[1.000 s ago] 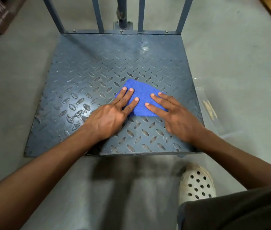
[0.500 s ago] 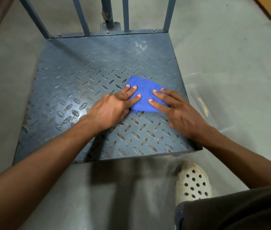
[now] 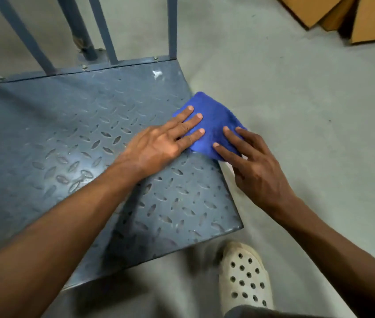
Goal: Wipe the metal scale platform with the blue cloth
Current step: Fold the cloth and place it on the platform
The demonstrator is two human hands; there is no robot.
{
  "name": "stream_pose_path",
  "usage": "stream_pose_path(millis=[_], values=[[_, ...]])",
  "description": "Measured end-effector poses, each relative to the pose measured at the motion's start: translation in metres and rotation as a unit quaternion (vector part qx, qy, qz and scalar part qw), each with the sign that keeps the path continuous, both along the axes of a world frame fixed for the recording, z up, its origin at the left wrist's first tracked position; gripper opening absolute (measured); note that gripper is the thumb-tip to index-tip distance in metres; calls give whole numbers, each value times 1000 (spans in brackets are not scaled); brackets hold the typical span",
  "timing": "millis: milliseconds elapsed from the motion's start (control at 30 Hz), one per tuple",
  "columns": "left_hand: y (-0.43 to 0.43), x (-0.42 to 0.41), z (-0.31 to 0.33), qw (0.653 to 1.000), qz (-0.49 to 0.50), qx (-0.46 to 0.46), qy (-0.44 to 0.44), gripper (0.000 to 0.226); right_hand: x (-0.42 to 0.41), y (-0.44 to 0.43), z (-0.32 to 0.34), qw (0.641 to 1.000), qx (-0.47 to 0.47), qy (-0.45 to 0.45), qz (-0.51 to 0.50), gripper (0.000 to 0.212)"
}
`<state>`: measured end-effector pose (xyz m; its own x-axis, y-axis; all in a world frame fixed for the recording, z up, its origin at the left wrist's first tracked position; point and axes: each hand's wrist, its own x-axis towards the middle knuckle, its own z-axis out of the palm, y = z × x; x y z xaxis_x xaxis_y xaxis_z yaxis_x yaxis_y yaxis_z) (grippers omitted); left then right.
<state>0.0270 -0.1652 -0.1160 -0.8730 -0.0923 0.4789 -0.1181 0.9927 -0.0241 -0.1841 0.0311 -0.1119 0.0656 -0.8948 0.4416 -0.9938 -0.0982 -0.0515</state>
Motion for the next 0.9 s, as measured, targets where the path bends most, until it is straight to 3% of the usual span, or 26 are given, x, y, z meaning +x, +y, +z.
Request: stream_pose_path(millis=[133,267,300,367,433,567,700,833,900], values=[[-25,-82,9,993,-101,-21,-53,75,-35,10,-11,996,-41,2,-81,33],[-31,-149,21,968,-177,-108,-142,56,-62,6,-42,990,-46,-7,-133,32],[-32,-163,19,956,-170,-118,-209,53,-65,5,-54,990,-34,-10,-138,34],[-33,-183,11,888,-95,-128,-430,50,-67,7,-78,990,15,-18,-140,39],[-28,-194,4,843,-35,-77,-531,56,-67,9,-98,988,74,-21,-132,43],[-13,-198,-11,796,49,-50,-602,74,-74,8,-106,985,133,-5,-113,34],[13,-197,-11,799,97,-43,-591,76,-77,4,-99,979,151,54,-125,43],[37,-192,-9,780,102,2,-618,67,-70,5,-100,974,167,77,-131,41],[40,-188,-16,777,115,14,-619,66,-66,-2,-88,960,230,78,-137,39]])
